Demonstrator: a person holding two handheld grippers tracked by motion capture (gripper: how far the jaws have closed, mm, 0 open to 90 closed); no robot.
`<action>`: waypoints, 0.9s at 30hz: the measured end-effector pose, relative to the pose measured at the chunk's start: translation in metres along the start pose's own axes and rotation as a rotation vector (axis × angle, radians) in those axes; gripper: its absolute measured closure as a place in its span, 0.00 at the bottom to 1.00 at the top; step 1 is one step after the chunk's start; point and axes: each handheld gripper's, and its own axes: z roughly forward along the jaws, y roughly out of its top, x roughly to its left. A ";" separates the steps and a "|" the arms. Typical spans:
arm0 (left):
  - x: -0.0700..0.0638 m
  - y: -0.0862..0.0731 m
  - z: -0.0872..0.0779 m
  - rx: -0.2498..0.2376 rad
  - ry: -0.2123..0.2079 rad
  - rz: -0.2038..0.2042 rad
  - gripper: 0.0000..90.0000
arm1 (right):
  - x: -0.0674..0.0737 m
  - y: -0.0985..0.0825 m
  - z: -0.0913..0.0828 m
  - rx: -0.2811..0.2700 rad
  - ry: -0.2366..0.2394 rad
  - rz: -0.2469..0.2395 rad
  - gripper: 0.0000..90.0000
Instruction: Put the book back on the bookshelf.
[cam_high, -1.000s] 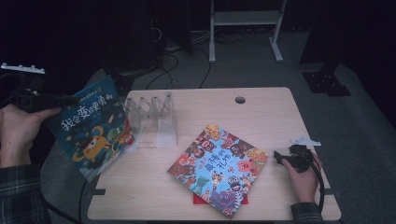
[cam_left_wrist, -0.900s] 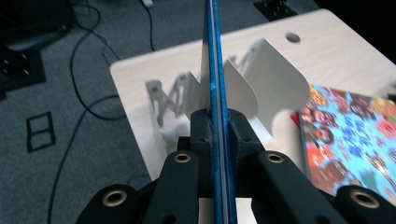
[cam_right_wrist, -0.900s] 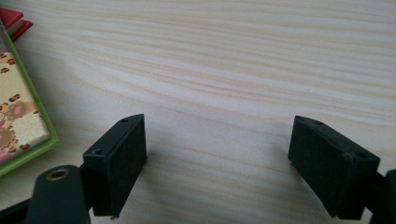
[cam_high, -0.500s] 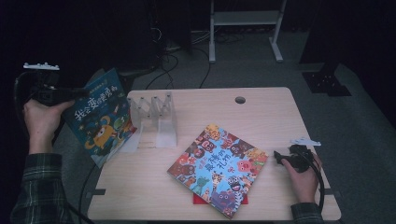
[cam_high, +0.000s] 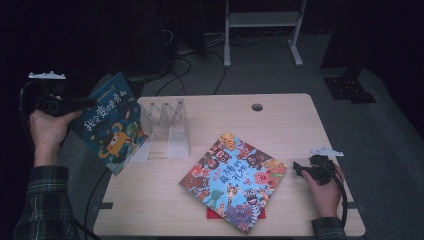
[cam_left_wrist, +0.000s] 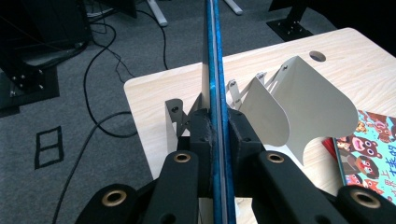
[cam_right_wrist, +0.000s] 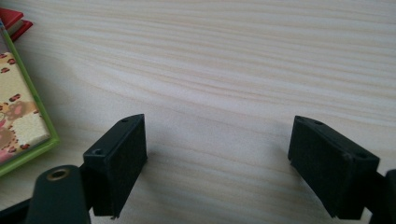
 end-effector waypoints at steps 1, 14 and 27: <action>0.000 0.000 0.000 0.004 0.003 0.003 0.91 | 0.000 0.000 0.000 0.000 0.000 -0.001 0.20; 0.001 0.007 -0.014 0.004 0.024 0.014 0.78 | 0.000 0.000 0.000 -0.001 0.002 -0.002 0.20; -0.018 0.022 -0.047 -0.086 0.019 0.064 0.71 | 0.000 0.000 0.000 -0.001 0.006 -0.007 0.21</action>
